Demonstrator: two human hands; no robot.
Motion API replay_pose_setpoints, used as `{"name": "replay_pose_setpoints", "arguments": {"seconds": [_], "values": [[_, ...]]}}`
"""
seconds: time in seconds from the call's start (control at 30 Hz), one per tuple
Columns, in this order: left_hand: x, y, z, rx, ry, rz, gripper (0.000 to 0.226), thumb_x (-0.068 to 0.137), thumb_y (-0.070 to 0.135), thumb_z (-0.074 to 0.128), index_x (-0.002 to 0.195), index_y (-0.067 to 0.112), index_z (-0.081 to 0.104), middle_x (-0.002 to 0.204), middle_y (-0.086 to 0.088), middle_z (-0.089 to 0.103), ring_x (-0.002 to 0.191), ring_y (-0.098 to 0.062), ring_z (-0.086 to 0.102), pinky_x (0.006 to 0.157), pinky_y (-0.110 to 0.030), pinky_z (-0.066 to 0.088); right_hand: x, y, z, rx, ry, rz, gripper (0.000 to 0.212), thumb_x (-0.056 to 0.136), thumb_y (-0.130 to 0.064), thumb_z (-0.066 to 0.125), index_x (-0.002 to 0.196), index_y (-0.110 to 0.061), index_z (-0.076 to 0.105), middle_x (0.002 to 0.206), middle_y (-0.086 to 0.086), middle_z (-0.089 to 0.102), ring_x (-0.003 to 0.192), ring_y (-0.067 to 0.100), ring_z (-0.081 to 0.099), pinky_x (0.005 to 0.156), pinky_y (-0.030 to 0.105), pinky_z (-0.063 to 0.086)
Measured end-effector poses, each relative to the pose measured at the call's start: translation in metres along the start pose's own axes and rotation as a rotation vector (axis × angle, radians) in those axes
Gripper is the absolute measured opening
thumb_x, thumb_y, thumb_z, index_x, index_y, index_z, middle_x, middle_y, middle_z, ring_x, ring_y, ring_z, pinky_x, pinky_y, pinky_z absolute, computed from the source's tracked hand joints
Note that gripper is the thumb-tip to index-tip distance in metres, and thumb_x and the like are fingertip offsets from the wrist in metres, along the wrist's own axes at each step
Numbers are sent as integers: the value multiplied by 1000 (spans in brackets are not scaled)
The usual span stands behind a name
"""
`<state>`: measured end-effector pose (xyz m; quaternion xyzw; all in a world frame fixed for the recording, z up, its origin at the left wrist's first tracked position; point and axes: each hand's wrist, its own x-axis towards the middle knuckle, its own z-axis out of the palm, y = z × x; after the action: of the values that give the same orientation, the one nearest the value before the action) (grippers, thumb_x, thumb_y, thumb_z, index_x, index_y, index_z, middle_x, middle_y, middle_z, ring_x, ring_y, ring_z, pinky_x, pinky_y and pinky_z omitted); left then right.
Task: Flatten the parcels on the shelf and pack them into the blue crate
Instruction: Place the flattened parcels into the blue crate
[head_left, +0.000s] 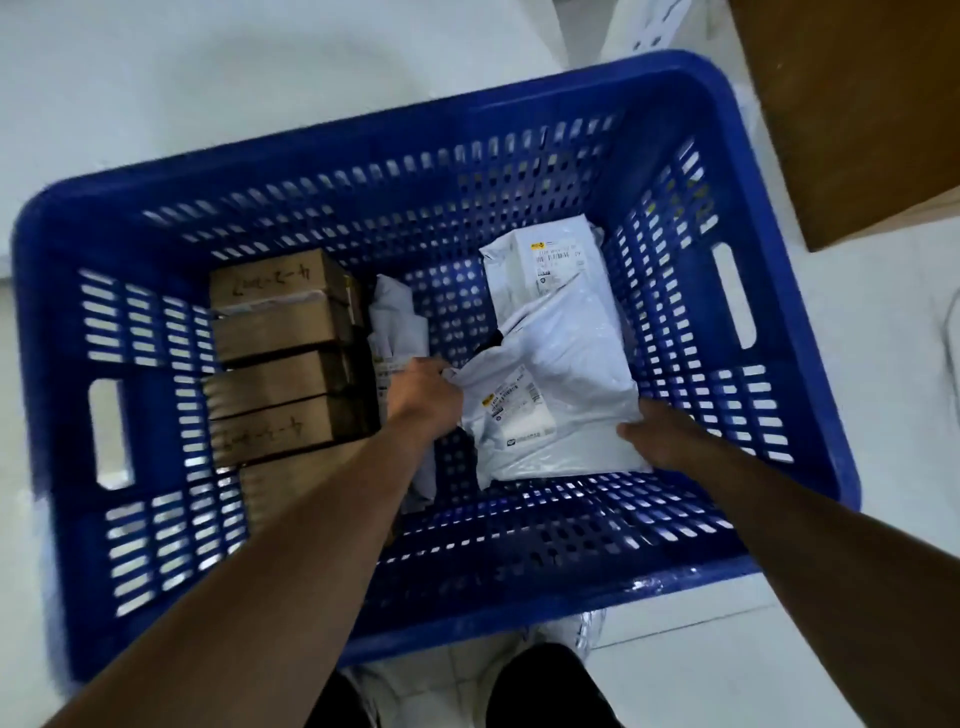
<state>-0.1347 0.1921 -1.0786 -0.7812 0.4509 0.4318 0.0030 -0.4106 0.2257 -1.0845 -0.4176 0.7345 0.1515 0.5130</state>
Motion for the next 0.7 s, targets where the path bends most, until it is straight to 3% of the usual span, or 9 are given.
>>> {"name": "replay_pose_setpoints", "arguments": {"seconds": [0.1,0.2,0.27,0.33,0.37,0.43,0.47,0.57,0.7], "values": [[27,-2,30,-57,55,4,12,91,4,53,96,2,63,105,-21,66,98,-39,64,75,-39,53,32,7,4,-120,-12,4,48,104,-30,45,148,-11,39,146,14,48,122,30,53,94,32,45],[39,4,45,-96,186,-17,40,91,7,58,130,6,51,131,-17,54,113,-37,57,83,-38,47,50,13,7,-314,-59,79,46,104,-25,46,145,-4,43,143,17,50,123,31,53,89,28,43],[29,1,49,-95,319,19,48,87,7,62,131,4,44,134,-19,44,114,-39,51,83,-41,46,51,10,16,-499,30,99,38,102,-19,47,135,-1,52,135,19,56,119,33,57,89,32,46],[15,-6,56,56,470,269,37,80,2,62,114,2,50,120,-20,47,102,-39,53,75,-46,51,48,-4,26,-712,168,74,42,100,-13,44,139,2,45,131,20,59,116,34,60,86,39,48],[8,-11,60,206,458,442,32,79,0,61,110,3,52,114,-19,50,99,-37,54,74,-45,51,44,-15,31,-806,205,36,48,100,-11,43,145,3,34,135,20,57,118,35,60,87,41,49],[0,-21,74,559,160,748,34,87,6,56,121,8,53,130,-17,48,117,-34,49,90,-43,47,44,-27,40,-883,207,-161,53,98,-12,44,146,1,27,142,20,50,122,36,57,92,43,47],[-1,-29,82,679,-30,783,41,92,8,51,133,12,49,148,-17,36,135,-34,37,104,-45,40,46,-30,44,-882,163,-281,52,97,-14,47,144,-2,30,144,20,46,124,36,54,96,46,46],[12,-51,101,803,-309,652,59,99,13,49,154,23,29,167,-8,-8,154,-29,-6,120,-51,18,57,-17,51,-891,27,-362,55,96,-27,54,143,-6,34,149,21,39,136,36,40,108,54,36],[27,-63,107,803,-451,590,72,99,15,52,159,30,15,166,-2,-22,154,-26,-12,117,-57,21,74,2,51,-840,11,-279,80,90,-43,64,149,-5,25,152,24,31,138,40,34,109,49,36]]}}
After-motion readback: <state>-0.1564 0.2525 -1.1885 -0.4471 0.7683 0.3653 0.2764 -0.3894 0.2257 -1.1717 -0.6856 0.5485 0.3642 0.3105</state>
